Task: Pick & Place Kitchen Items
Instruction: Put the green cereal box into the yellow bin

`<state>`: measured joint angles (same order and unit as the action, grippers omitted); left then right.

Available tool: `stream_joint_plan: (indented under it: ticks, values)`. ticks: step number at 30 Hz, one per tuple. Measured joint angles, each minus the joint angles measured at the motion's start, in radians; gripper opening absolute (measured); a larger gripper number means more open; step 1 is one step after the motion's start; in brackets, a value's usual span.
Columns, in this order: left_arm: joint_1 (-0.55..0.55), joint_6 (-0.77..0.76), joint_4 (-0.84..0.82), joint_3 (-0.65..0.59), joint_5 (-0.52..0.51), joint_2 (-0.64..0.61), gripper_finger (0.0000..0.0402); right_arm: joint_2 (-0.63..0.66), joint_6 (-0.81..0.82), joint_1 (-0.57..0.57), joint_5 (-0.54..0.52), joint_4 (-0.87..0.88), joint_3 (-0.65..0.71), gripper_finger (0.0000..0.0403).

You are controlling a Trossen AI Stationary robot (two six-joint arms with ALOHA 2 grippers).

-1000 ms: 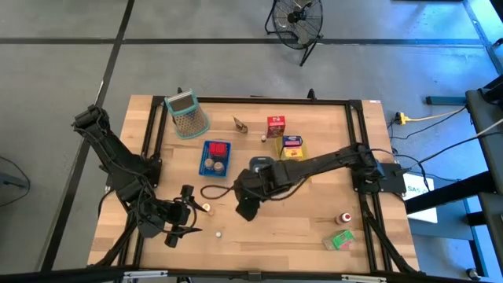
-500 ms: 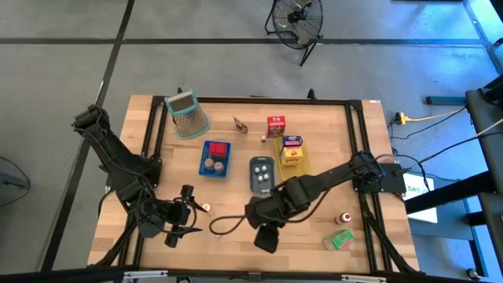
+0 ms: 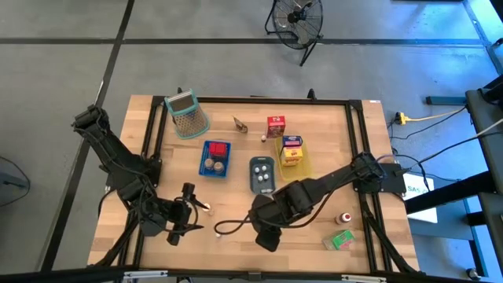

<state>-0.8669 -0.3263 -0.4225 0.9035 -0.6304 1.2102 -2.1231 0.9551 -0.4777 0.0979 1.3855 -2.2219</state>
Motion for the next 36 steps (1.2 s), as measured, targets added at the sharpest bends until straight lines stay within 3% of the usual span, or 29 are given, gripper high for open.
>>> stream_joint_plan:
  ticks: [12, 19, 24, 29, 36]
  values:
    - [-0.001, 0.065, 0.000, 0.000, 0.000, 0.000, 0.0265, 0.000, -0.056, 0.030, -0.023, -0.217, 0.000, 0.0192]
    - [-0.001, 0.151, 0.000, 0.000, -0.001, 0.000, 0.0266, 0.000, -0.039, 0.035, -0.129, -0.264, 0.000, 0.0199]
    - [-0.001, 0.183, 0.000, 0.000, -0.003, 0.000, 0.0265, 0.000, -0.039, 0.032, -0.132, -0.265, 0.000, 0.0230]
    - [-0.001, 0.193, 0.000, 0.000, -0.003, 0.000, 0.0267, 0.000, -0.040, 0.024, -0.181, -0.272, 0.000, 0.0286]
    - [-0.001, 0.235, 0.000, 0.000, -0.004, 0.000, 0.0267, 0.000, -0.089, 0.022, -0.091, -0.246, 0.000, 0.0328]
